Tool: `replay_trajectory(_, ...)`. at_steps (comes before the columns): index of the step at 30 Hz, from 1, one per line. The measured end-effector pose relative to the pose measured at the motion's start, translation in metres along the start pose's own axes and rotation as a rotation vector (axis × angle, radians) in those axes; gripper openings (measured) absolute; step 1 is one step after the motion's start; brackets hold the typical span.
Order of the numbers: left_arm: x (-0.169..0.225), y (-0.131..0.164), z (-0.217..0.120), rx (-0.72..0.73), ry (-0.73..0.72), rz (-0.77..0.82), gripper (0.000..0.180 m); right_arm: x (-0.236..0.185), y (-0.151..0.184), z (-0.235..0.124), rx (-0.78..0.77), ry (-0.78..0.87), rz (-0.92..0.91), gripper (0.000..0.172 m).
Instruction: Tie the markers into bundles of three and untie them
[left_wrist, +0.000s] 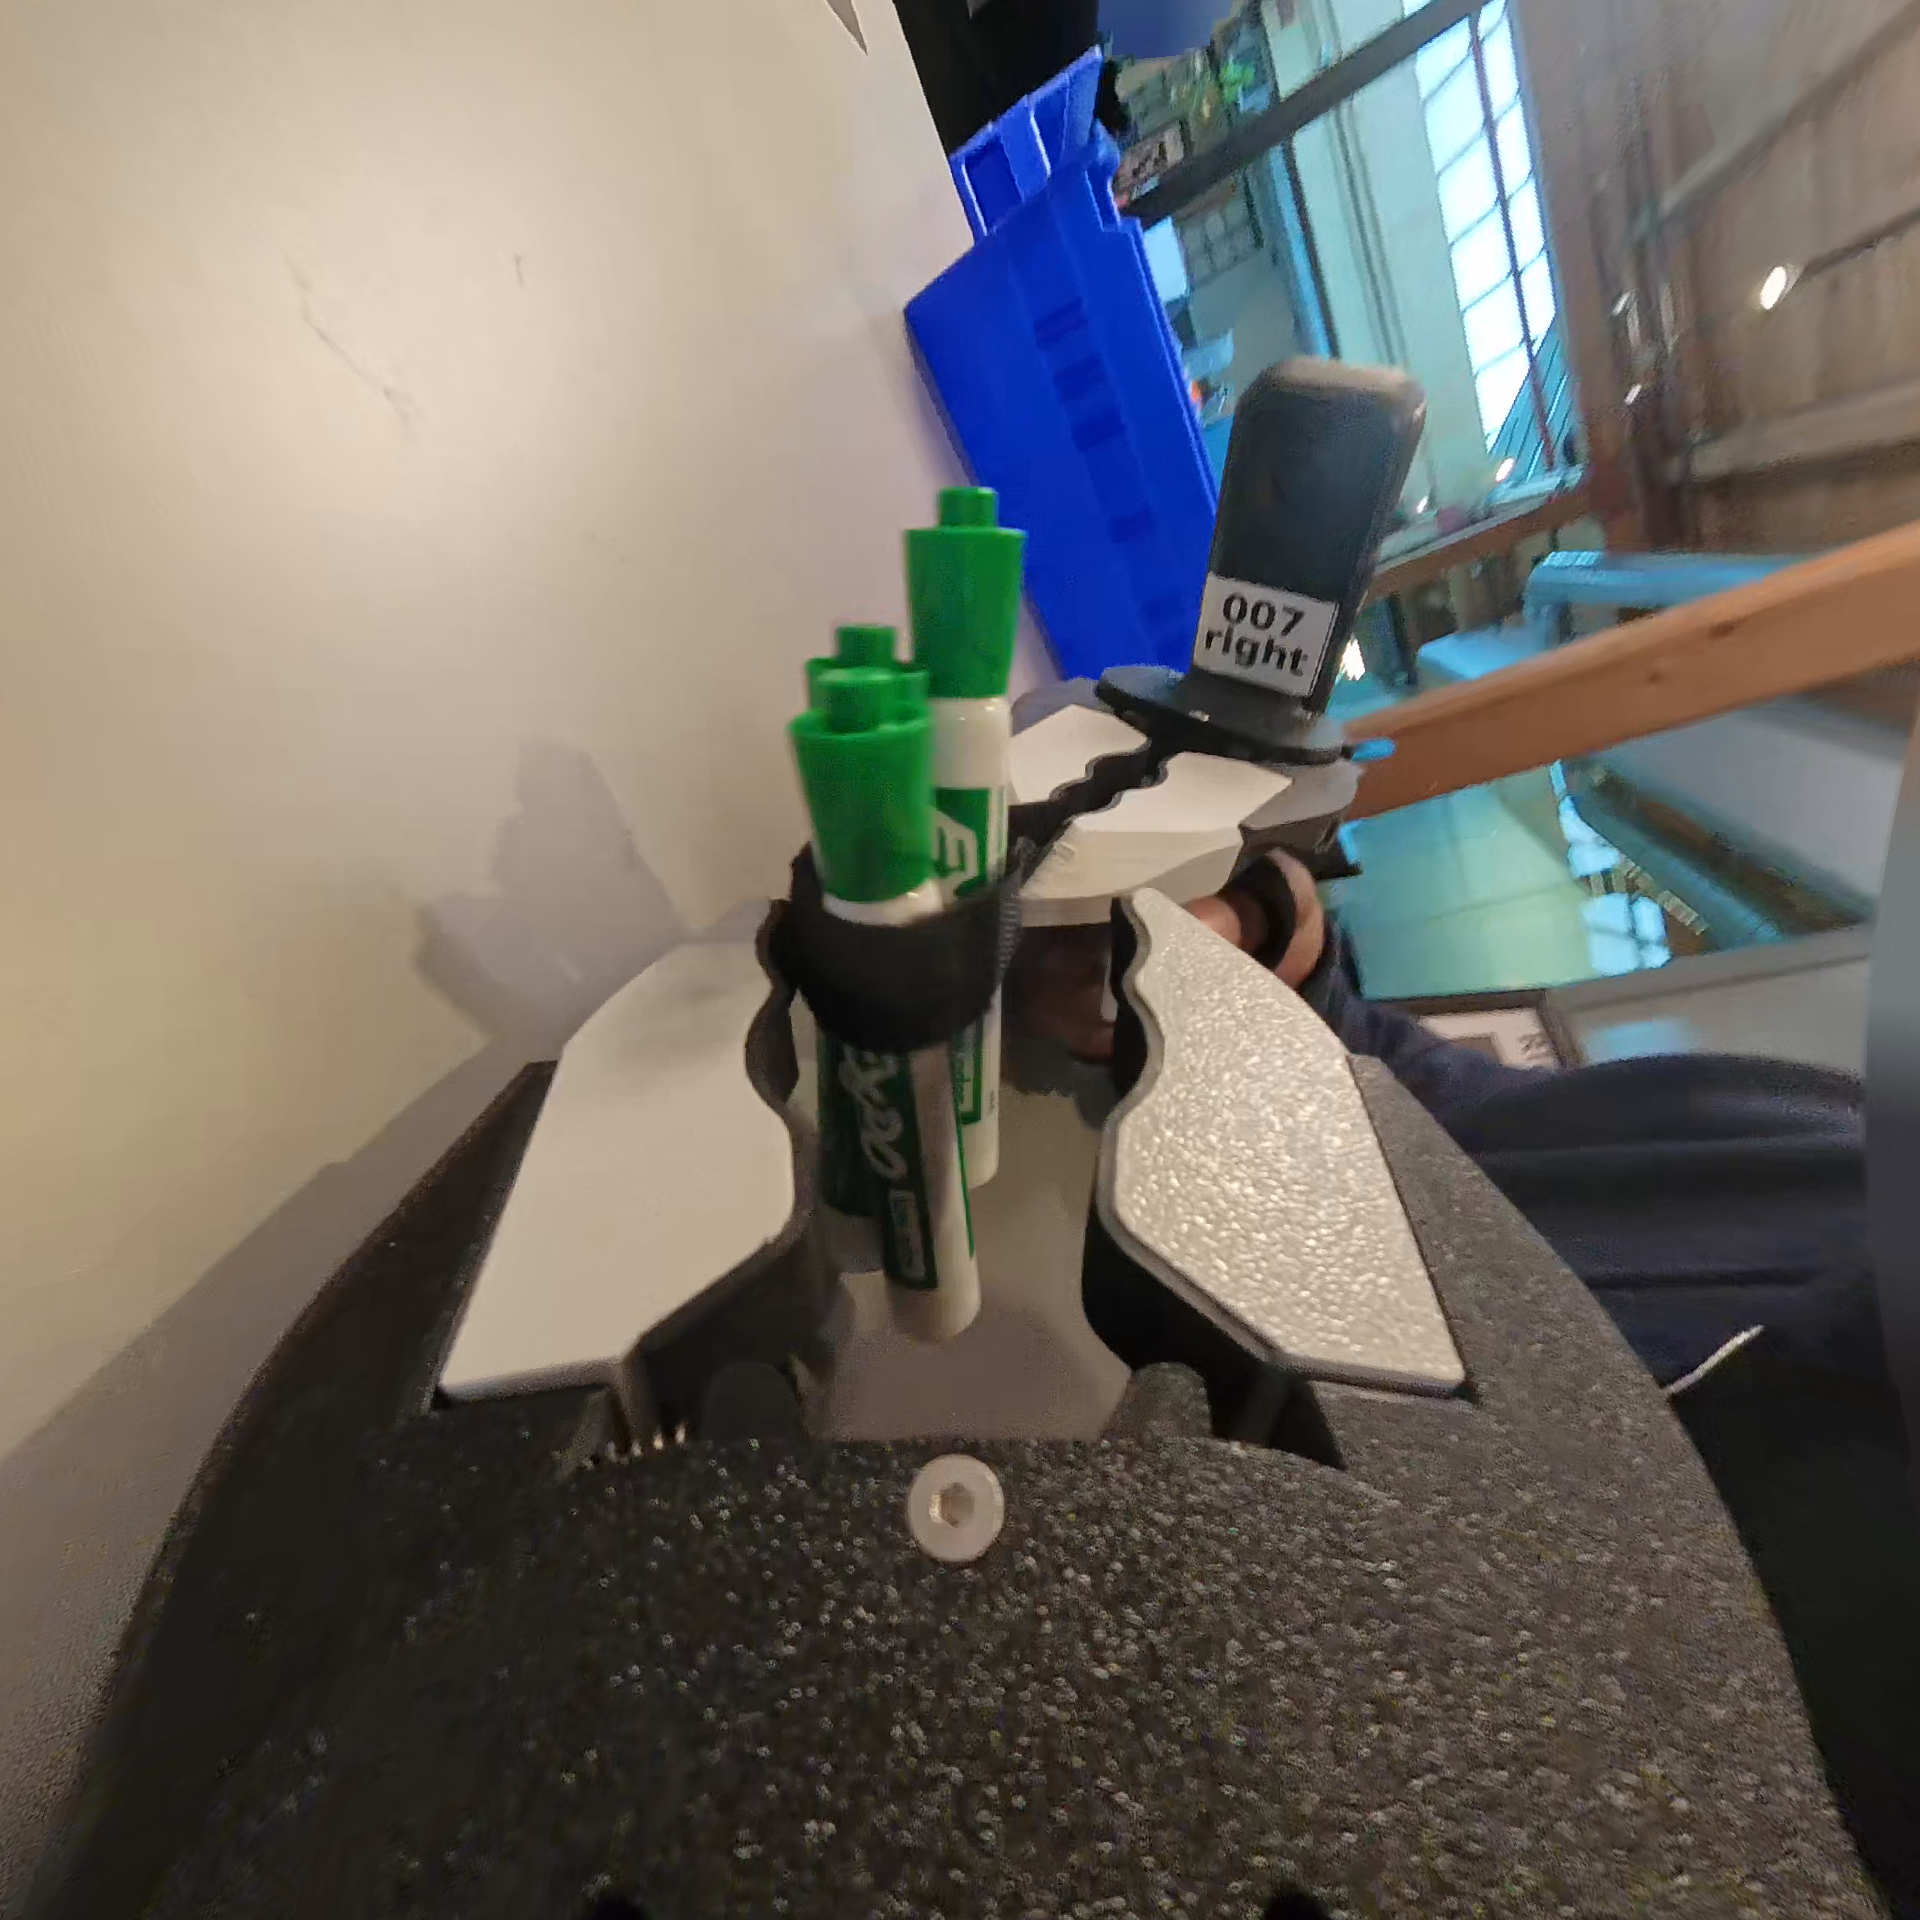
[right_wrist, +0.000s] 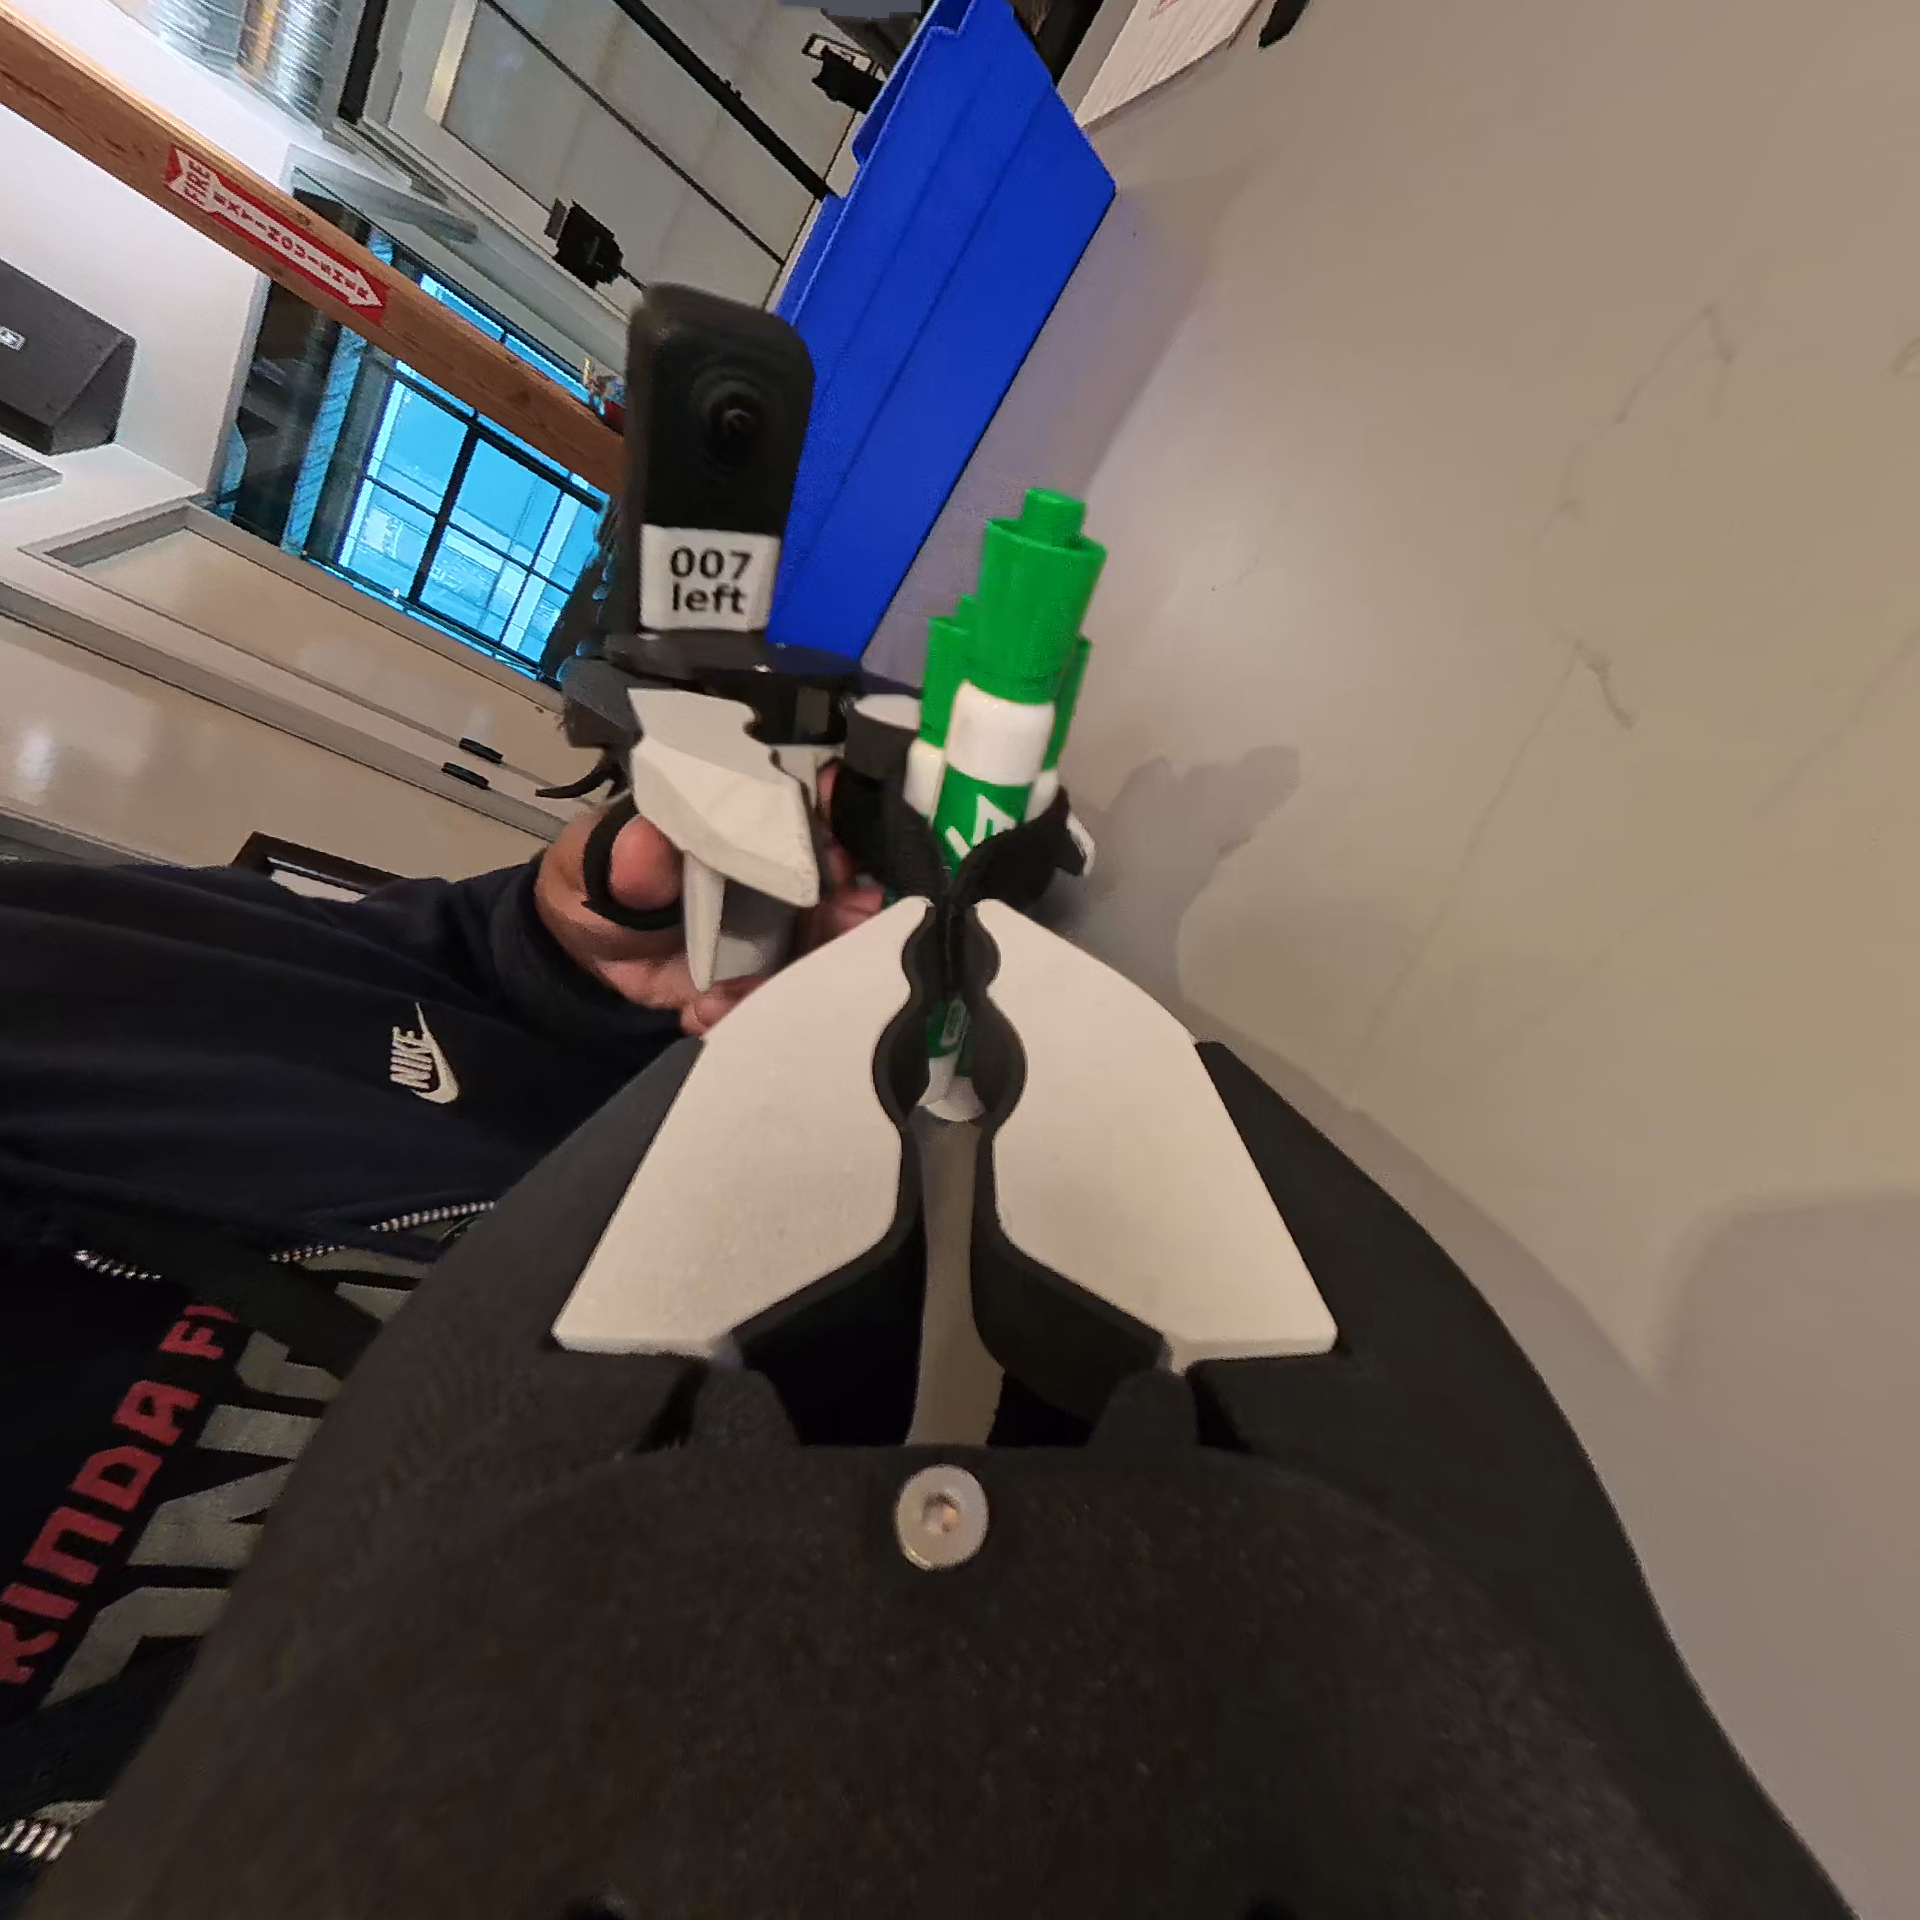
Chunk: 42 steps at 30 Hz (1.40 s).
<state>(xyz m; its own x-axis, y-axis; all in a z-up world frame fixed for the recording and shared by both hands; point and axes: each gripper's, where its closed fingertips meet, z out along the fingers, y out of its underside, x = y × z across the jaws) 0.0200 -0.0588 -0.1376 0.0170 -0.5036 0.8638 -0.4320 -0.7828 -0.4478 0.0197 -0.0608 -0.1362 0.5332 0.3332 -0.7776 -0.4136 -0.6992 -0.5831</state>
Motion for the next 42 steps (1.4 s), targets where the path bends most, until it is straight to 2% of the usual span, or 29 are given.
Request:
replay_trajectory(4,-0.009,-0.003,-0.014,-0.099,-0.073,0.212,0.061,0.003,0.002,0.003,-0.021,0.005,0.009,0.002)
replay_trajectory(7,-0.010,0.008,-0.019,-0.211,-0.077,0.224,0.061,0.005,0.005,0.004,-0.033,0.016,0.015,0.003)
replay_trajectory(11,-0.012,0.012,-0.022,-0.269,-0.097,0.295,0.067,0.003,0.009,0.006,-0.060,0.009,0.010,0.003)
replay_trajectory(13,-0.005,0.008,-0.023,-0.281,-0.067,0.385,0.067,0.002,0.013,0.008,-0.088,0.003,0.004,0.003)
replay_trajectory(16,0.003,-0.001,-0.023,-0.329,-0.015,0.661,0.067,-0.001,0.019,0.011,-0.138,-0.015,0.001,0.003)
replay_trajectory(19,0.004,0.003,-0.025,-0.480,0.096,0.905,0.070,-0.007,0.026,0.014,-0.203,-0.052,-0.011,0.003)
replay_trajectory(24,0.000,0.018,-0.023,-0.757,0.324,1.059,0.077,-0.018,0.039,0.017,-0.352,-0.124,-0.056,0.003)
replay_trajectory(29,-0.002,0.039,-0.023,-0.937,0.518,1.079,0.072,-0.025,0.043,0.018,-0.443,-0.188,-0.089,0.003)
replay_trajectory(33,0.001,0.051,-0.023,-0.959,0.601,1.047,0.056,-0.029,0.045,0.019,-0.484,-0.225,-0.116,0.003)
replay_trajectory(36,0.000,0.058,-0.024,-0.962,0.622,1.029,0.040,-0.028,0.045,0.020,-0.503,-0.244,-0.113,0.003)
replay_trajectory(42,-0.001,0.061,-0.026,-0.953,0.571,0.956,0.028,-0.025,0.044,0.020,-0.522,-0.257,-0.115,0.003)
